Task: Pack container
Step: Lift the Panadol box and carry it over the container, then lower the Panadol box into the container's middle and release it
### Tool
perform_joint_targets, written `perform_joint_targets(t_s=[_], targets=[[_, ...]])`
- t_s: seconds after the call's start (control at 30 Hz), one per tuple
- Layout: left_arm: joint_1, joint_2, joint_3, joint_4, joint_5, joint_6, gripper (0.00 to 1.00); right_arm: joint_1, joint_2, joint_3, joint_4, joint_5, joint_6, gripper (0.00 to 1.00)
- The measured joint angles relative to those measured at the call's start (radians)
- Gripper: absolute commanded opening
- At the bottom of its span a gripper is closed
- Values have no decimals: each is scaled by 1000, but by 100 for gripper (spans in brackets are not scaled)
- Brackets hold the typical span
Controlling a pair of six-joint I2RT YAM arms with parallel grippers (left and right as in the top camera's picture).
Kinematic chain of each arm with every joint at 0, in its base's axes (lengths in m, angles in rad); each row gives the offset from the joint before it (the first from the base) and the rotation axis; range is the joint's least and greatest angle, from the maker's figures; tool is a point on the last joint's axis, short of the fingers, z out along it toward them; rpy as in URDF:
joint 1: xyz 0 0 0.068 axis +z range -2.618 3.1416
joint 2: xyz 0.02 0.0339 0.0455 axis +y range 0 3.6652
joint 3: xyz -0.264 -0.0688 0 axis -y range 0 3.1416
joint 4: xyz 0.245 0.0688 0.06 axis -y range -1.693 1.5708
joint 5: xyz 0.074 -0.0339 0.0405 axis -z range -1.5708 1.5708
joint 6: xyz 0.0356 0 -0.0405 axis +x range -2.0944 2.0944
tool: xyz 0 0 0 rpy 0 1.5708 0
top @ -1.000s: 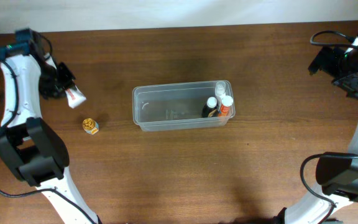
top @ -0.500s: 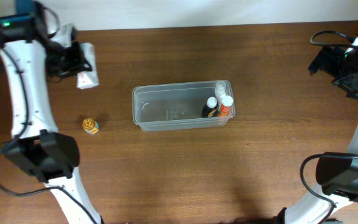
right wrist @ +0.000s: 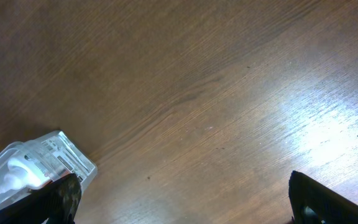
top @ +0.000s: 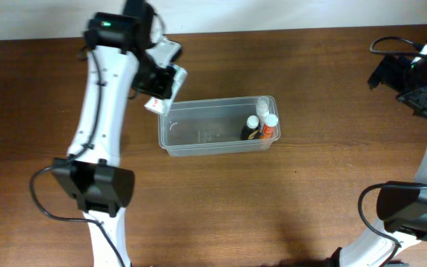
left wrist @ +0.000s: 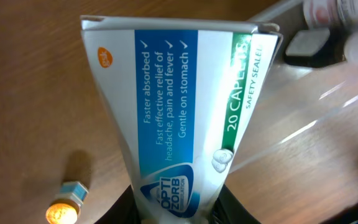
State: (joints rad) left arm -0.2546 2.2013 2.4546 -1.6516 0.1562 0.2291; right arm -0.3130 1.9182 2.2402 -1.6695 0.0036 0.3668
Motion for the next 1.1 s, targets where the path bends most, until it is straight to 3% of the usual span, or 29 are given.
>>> perform_joint_targets(t_s=[0.4,0.83,1.1], targets=[[-197,0,-51,63,-124,98,25,0,0,0,0,0,0,98],[-200,0,-279,195,-187,164,25,0,0,0,0,0,0,98],[-200,0,-385,292,-94,352,29,0,0,0,0,0,0,98]])
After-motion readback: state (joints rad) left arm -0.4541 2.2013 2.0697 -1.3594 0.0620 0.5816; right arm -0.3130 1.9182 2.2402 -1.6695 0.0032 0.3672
